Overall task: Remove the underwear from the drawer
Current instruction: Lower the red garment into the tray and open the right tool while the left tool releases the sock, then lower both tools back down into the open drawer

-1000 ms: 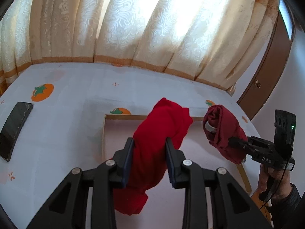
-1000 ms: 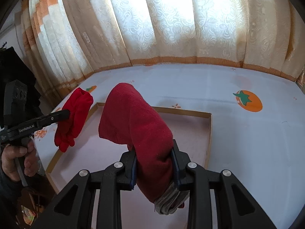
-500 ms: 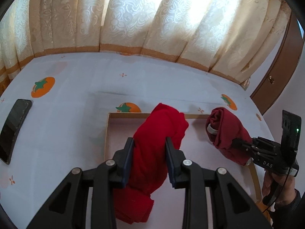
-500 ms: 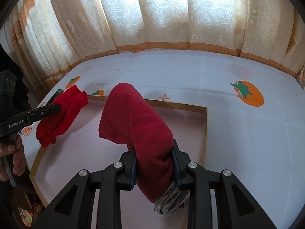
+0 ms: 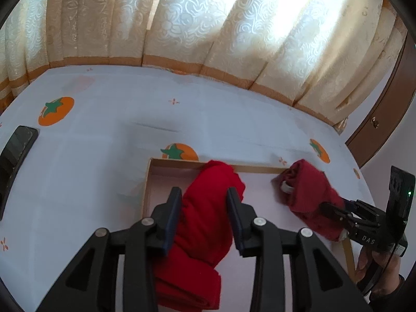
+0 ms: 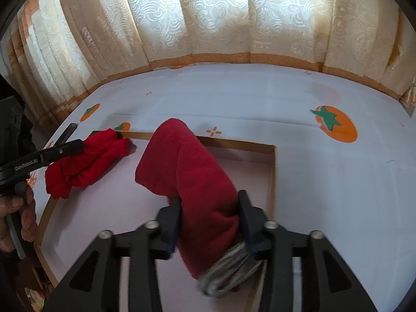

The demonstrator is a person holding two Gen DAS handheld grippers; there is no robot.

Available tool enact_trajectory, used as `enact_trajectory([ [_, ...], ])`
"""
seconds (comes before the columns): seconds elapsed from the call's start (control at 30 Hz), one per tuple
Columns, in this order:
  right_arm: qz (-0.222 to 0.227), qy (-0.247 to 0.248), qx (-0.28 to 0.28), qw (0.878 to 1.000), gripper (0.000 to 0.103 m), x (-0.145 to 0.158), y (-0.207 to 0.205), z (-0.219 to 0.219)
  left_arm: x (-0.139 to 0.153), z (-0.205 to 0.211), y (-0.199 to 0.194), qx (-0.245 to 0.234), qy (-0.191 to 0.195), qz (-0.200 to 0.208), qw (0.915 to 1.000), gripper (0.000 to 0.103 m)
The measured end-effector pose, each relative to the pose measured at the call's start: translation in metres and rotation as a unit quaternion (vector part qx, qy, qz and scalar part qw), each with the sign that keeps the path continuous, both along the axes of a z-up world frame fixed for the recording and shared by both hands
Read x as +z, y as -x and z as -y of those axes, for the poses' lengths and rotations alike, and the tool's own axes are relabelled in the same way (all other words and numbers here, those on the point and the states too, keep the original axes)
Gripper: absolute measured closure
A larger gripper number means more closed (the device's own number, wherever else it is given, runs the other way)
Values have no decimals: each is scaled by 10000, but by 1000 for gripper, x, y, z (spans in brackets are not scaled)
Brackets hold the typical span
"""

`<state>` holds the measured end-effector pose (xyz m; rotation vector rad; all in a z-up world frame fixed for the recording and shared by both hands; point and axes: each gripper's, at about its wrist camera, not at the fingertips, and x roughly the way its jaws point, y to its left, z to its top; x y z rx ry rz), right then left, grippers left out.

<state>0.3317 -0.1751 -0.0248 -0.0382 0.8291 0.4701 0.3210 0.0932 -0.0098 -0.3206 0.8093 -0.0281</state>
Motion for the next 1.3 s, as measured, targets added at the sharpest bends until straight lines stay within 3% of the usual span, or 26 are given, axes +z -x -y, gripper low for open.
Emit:
enact_trajectory([
  [0.1,113,-193,-93,9997,45,6,4,7,4,1,4,-31,49,105,9999,53],
  [0.23,249,-303,-108,9992,40,15,14,12,11,8,15,-191,-9,288,9994,50],
  [0.37,372,-403,26,9985,39,23,37,15,19,14,33,-270,-97,530,9982,40],
  [0.63,553,-527,385,9963,34,28,96,15,15,20,69,-402,109,704,9966,40],
  [1.0,712,-627,859,9918,33,31,176,14,25,43,138,-787,-39,1082,9910,40],
  [1.3,759,-721,1059,9888,32,27,217,10,25,57,181,-995,-122,1198,9877,37],
])
